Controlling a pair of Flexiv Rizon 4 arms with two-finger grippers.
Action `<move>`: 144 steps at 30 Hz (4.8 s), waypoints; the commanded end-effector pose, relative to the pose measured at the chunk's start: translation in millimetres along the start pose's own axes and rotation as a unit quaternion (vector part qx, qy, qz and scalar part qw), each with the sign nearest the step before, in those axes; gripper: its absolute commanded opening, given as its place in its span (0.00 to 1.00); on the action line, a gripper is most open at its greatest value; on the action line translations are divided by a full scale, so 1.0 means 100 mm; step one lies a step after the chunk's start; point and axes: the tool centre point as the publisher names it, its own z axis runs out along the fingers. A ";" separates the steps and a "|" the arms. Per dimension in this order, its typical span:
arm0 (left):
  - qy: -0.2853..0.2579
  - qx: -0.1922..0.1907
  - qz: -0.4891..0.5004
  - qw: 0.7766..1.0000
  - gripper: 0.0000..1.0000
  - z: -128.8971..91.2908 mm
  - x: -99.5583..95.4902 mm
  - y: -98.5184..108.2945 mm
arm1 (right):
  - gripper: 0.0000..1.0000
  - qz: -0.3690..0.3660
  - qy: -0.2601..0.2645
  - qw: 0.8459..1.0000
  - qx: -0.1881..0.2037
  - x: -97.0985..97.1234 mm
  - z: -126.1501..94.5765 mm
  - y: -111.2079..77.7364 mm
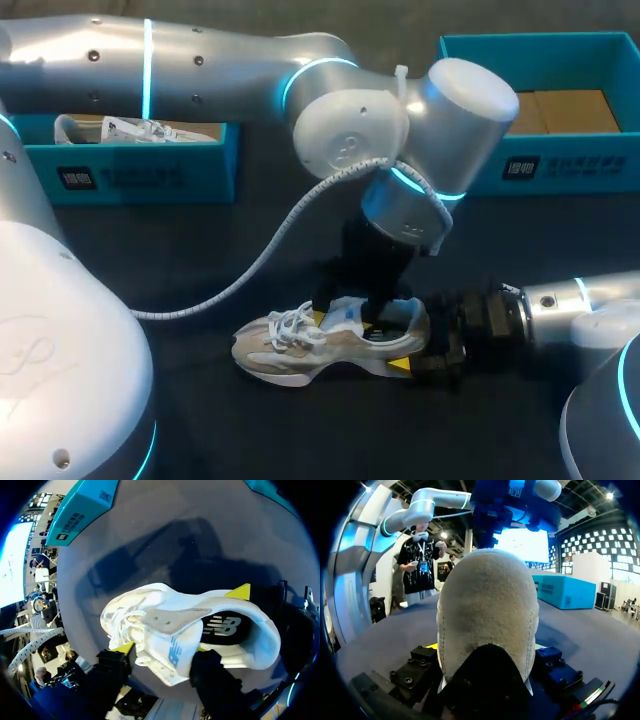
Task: Take the shoe out of the shoebox, open the shoe tongue, remove and reinsert the insole, then place the shoe into the shoebox
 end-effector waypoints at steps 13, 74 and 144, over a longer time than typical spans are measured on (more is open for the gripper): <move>0.044 0.010 -0.094 0.995 0.36 -0.13 -0.16 0.05 | 0.00 0.001 0.000 1.000 0.003 0.01 0.01 0.01; 0.170 -0.014 -0.090 0.981 0.33 0.77 -1.20 0.12 | 0.00 0.001 0.000 1.000 0.003 0.01 0.01 0.01; 0.153 0.126 0.588 0.784 0.00 -1.15 -0.96 0.28 | 0.00 0.001 0.000 1.000 0.003 0.01 0.01 0.01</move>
